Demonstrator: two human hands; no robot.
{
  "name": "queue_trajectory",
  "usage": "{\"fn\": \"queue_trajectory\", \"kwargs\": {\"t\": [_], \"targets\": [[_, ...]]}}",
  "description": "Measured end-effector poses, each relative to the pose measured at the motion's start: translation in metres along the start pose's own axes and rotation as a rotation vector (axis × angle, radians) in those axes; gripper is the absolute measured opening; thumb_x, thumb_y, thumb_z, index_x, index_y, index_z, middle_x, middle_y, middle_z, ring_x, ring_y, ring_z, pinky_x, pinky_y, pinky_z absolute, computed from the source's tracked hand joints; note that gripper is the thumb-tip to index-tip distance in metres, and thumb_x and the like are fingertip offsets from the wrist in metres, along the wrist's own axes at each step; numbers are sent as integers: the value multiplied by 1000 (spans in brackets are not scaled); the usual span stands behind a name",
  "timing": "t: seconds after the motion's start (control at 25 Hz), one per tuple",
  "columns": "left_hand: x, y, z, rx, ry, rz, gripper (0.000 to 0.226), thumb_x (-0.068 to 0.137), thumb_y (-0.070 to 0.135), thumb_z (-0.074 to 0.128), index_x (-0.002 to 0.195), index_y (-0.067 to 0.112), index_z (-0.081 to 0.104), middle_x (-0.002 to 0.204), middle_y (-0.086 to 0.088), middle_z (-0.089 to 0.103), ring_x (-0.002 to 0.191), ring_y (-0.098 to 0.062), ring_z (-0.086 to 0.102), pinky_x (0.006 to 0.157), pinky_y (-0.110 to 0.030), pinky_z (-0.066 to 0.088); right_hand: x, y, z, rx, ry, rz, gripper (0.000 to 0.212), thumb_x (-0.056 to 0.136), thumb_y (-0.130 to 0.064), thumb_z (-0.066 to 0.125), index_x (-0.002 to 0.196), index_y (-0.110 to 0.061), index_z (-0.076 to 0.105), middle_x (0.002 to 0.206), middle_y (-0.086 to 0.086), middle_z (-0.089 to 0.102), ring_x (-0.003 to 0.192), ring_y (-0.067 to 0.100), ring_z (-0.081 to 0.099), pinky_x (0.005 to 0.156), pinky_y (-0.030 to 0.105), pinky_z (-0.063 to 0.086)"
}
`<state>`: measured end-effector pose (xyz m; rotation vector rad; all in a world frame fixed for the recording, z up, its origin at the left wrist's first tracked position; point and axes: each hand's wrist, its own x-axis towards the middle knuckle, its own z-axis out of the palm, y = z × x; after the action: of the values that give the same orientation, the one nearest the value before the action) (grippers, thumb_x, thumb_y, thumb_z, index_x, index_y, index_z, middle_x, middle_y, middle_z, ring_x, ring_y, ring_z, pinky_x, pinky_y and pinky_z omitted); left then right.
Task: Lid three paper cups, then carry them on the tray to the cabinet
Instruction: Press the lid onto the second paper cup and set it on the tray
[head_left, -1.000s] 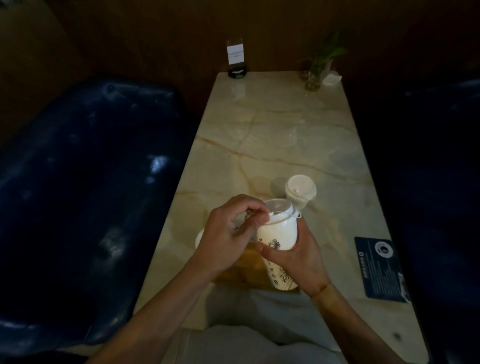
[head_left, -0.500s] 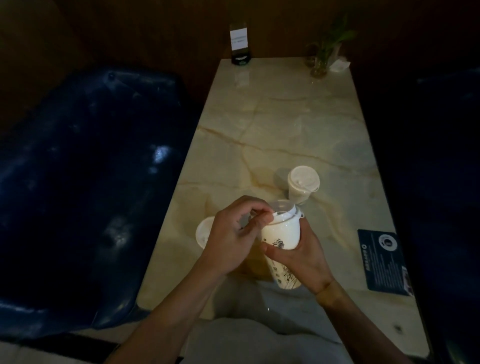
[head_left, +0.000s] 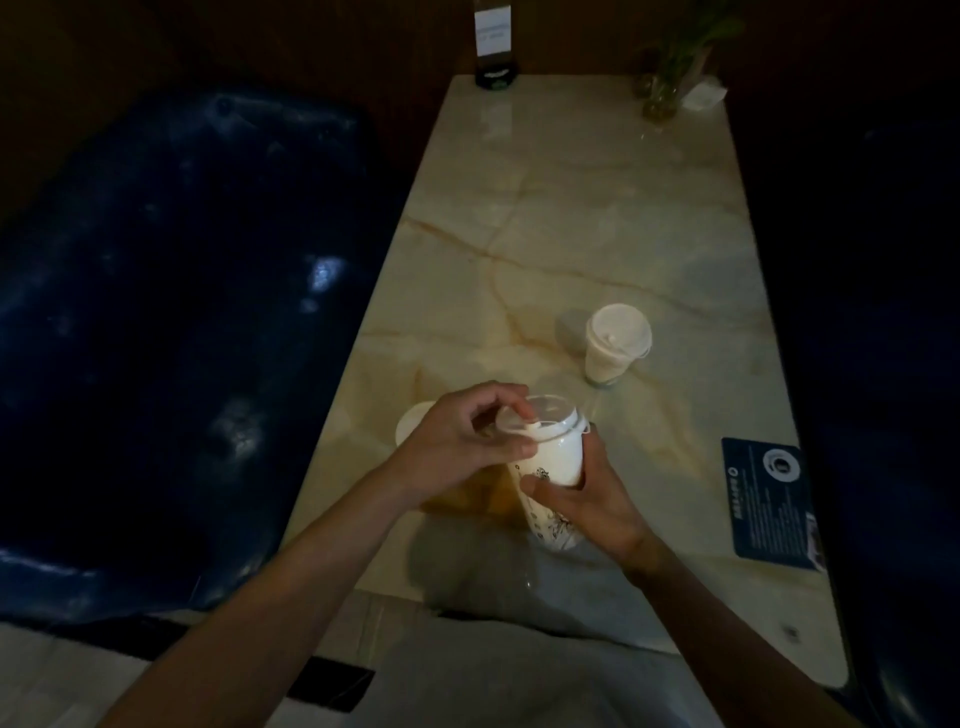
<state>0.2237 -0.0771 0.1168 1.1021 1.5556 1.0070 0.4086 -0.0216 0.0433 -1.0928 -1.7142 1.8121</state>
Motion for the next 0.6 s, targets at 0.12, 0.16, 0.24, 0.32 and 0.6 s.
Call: {"fn": "queue_trajectory", "kwargs": {"t": [0.12,0.16,0.24,0.32,0.6], "targets": [[14,-3,-15,70,-104,-32,53,68,4,88,112,18,62,123,4,66,116,-5,62,97,-18,51,12,10,0,-68,-52,7,80,77,-8,80,138,-25,31,115,-21,51,98,-22,55,74,5,50],[18,-5,-19,109,-120,-33,60,65,4,89,116,19,60,122,5,66,116,-5,62,99,-19,50,17,12,0,-94,-58,-1,84,76,-8,81,141,-21,29,118,-19,51,102,-20,54,79,7,51],[25,-9,-25,215,-122,-13,71,61,9,92,122,21,57,122,8,65,116,-5,61,102,-22,48,27,17,2,-115,-50,-28,91,72,-7,84,144,-17,28,127,-7,54,112,-6,55,91,17,51],[29,-16,-28,321,-98,19,75,58,14,94,124,24,58,121,9,66,113,-4,62,101,-25,50,35,22,5,-119,-28,-43,95,67,-8,88,143,-18,32,132,-2,55,120,11,55,98,29,50],[35,-46,-32,576,-73,100,73,57,19,93,122,25,60,123,8,63,107,-8,60,92,-26,50,49,44,21,-167,60,-95,83,62,-13,92,131,-29,49,116,-28,60,108,-14,59,84,0,43]]}}
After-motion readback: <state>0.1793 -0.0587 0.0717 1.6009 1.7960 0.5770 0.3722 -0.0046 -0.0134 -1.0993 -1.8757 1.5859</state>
